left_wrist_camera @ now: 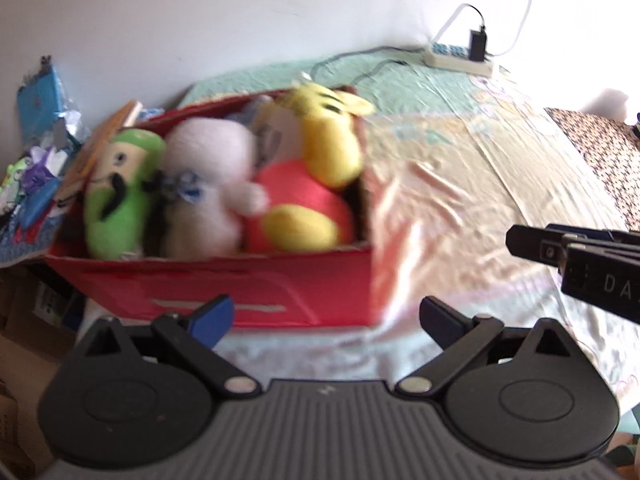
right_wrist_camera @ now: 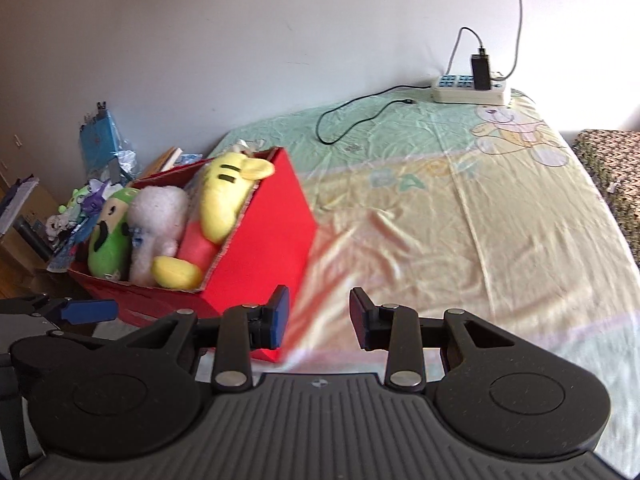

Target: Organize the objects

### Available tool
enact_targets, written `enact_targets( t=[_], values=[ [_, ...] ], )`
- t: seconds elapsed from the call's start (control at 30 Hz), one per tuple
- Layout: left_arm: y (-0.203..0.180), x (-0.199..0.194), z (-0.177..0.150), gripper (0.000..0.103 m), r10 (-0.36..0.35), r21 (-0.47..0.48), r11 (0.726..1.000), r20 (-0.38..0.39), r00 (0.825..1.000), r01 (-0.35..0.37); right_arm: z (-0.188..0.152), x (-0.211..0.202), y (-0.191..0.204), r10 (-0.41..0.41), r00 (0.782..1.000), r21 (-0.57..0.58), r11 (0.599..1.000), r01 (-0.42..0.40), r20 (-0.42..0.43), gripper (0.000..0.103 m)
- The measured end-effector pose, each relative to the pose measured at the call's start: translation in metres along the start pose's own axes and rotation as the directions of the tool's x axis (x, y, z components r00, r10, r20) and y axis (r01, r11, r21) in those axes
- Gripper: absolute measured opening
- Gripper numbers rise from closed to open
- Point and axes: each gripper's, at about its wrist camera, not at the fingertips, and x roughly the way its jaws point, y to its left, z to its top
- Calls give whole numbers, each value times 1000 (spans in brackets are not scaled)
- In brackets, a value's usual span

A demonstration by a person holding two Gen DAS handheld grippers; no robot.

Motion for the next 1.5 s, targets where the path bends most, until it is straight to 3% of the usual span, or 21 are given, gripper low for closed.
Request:
enact_targets(
  t=[0.27,0.53,1.03,1.23,1.37,1.5],
  values=[
    [-47,12,-4,99,-60,34,998,-66,996,62,-10,-12,-45,-127,991,60,990,129,-42,41],
    [-55,16,-6,99,-25,25,999,-117,993,28,-16,-12,-54,-196,979,51,979,199,-56,56],
    [-22,5,-14,95,-1,-37,999,-134,991,-4,-12,6,-25,-200,975,-9,980,200,-95,75],
    [4,-2,-16,98,-13,-93,996,-111,994,2,-8,18,-4,-200,973,-62,979,194,-115,76],
    [21,-1,-8,98,-8,-86,996,-103,995,-1,-2,24,11,-230,965,-74,972,221,-129,78],
    [42,-8,3,98,-48,-75,996,-78,996,43,9,31,29,-278,952,-69,960,271,-131,80]
  ],
)
